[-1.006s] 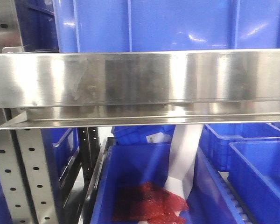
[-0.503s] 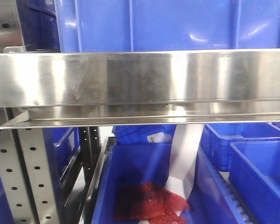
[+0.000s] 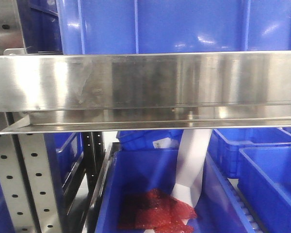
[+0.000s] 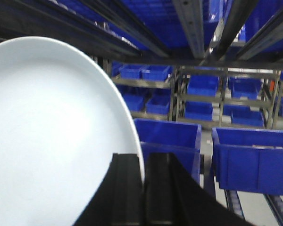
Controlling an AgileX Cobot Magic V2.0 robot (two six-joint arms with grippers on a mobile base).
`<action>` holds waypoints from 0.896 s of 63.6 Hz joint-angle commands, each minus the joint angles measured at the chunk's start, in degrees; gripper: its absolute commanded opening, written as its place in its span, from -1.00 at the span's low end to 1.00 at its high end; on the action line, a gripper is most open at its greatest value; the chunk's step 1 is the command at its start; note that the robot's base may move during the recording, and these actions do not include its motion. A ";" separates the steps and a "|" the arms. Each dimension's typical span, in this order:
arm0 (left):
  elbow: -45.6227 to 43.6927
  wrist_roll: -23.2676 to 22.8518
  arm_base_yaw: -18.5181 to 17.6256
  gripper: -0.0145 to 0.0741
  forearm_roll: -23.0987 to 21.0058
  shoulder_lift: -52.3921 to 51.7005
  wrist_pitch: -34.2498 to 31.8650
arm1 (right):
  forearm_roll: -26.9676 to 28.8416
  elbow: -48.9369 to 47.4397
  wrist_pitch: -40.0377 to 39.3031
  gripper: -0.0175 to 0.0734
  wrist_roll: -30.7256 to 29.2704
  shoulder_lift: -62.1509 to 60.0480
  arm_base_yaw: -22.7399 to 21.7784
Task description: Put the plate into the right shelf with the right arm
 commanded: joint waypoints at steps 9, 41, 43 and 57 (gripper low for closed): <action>0.54 -0.14 0.09 -0.78 -0.12 -0.62 -5.10 | -0.42 -11.64 -2.31 -0.49 0.13 15.01 -0.04; 0.54 -0.14 0.09 -0.78 -0.12 -0.62 -5.10 | -0.52 -21.90 -4.24 -0.49 0.13 39.87 -0.14; 0.54 -0.14 0.09 -0.78 -0.12 -0.62 -5.10 | -0.84 -22.11 -4.37 -0.49 0.13 40.71 -0.14; 0.54 -0.14 0.09 -0.78 -0.12 -0.62 -5.10 | -3.27 -22.10 -4.75 -0.49 0.13 43.09 -2.05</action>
